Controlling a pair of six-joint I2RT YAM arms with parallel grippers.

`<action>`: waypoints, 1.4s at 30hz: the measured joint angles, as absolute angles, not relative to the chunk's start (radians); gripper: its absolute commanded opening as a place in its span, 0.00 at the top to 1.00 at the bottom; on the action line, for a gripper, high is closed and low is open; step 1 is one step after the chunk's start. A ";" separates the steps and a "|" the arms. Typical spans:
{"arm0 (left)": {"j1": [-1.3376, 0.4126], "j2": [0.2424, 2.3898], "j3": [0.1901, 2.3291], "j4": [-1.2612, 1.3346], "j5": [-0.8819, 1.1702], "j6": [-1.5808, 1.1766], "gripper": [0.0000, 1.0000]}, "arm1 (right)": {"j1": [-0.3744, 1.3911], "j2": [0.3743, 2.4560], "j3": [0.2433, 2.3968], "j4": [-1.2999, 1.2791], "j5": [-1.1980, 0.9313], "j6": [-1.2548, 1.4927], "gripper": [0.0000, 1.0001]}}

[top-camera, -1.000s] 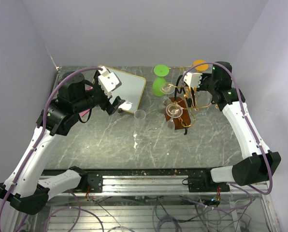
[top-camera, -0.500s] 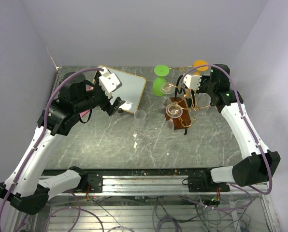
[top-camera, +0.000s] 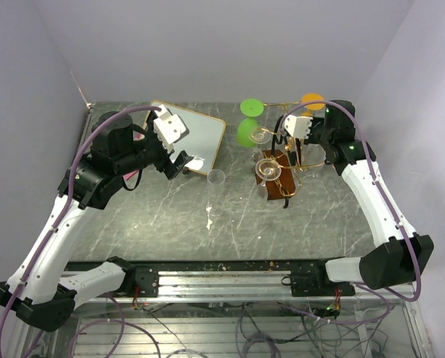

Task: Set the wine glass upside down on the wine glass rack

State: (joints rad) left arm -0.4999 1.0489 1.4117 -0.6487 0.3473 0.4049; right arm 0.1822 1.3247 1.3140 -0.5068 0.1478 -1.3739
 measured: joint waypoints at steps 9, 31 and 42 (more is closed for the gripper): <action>-0.500 1.049 1.408 -0.651 0.353 0.412 0.08 | 0.183 1.325 1.315 -0.499 0.154 -1.346 1.00; -0.500 1.049 1.407 -0.656 0.354 0.422 0.08 | 0.183 1.325 1.340 -0.500 0.191 -1.342 1.00; -0.500 1.045 1.405 -0.664 0.356 0.434 0.08 | 0.181 1.325 1.364 -0.503 0.217 -1.343 1.00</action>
